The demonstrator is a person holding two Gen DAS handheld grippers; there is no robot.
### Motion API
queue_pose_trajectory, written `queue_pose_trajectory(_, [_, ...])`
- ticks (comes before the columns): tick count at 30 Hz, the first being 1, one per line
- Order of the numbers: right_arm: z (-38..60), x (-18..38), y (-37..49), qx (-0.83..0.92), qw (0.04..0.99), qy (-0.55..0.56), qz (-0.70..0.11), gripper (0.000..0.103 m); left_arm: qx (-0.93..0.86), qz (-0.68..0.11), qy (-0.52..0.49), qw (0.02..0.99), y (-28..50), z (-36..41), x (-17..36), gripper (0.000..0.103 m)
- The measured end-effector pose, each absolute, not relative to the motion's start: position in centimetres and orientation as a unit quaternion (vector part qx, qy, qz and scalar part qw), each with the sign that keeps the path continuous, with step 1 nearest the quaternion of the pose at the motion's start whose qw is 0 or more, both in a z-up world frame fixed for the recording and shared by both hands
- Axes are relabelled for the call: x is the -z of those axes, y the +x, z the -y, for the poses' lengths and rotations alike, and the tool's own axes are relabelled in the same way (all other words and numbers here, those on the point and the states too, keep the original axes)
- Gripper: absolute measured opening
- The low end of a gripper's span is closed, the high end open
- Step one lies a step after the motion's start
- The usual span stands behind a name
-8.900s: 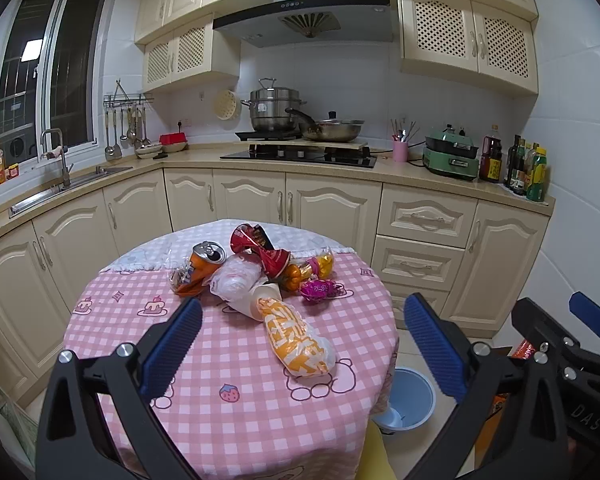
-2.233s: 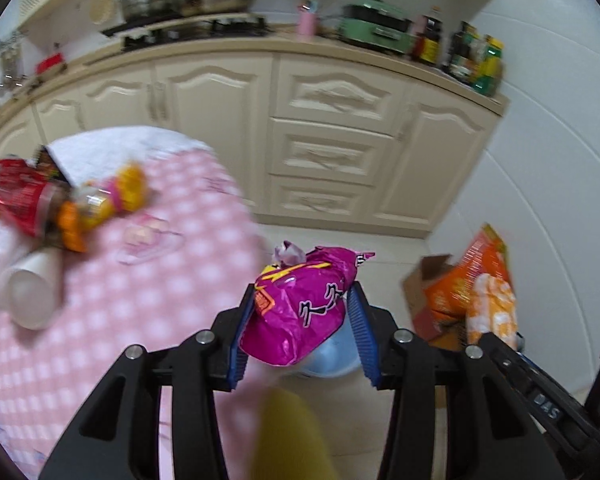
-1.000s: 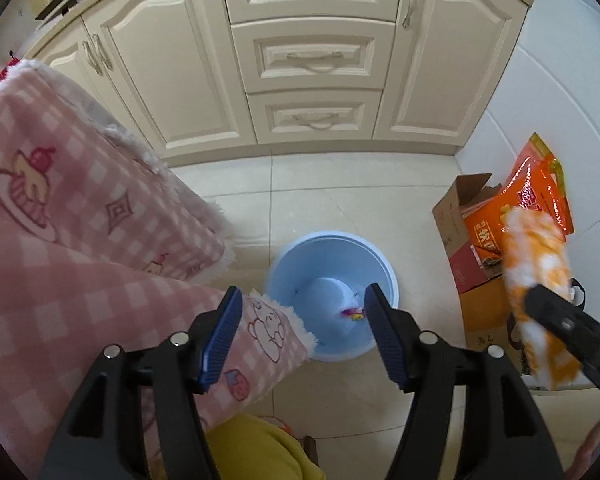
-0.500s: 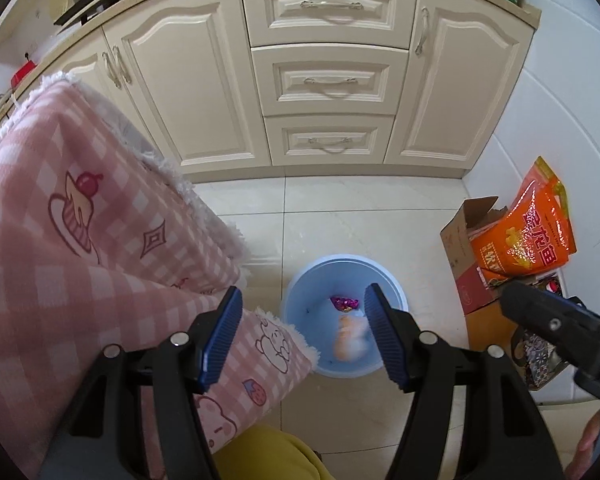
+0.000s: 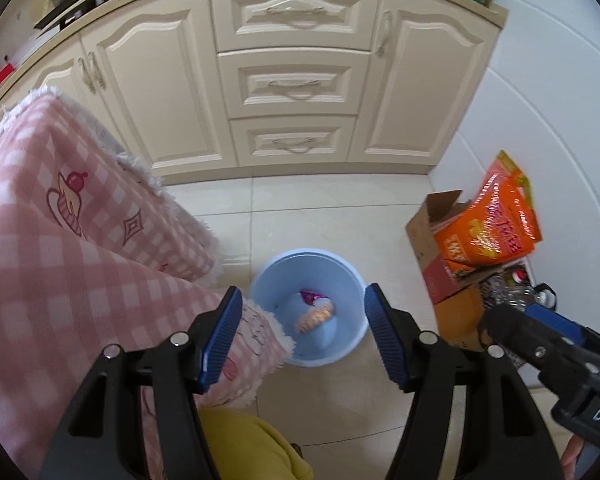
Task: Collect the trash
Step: 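Open the left gripper over the blue bin while the right gripper drops the snack bag, then move both open grippers back over the table toward the cans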
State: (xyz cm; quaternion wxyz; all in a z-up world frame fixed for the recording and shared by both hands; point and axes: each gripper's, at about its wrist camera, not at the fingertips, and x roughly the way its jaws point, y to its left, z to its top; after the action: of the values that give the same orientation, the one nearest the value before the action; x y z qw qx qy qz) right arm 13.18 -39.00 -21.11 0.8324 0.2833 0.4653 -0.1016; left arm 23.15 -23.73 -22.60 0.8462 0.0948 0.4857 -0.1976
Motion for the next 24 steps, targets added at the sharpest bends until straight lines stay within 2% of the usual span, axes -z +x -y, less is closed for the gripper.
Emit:
queue_pose_trajectory(11, [38.7, 16.4, 6.5, 0.131, 0.855, 0.276, -0.418, 0.071, 0.245, -0.43, 0.086, 0.865, 16.8, 23.9, 16.6, 0.063])
queue_pose_trajectory(24, [34.5, 9.8, 1.5, 0.129, 0.899, 0.25, -0.335, 0.078, 0.246, -0.347, 0.068, 0.903, 10.1, 18.4, 8.9, 0.069])
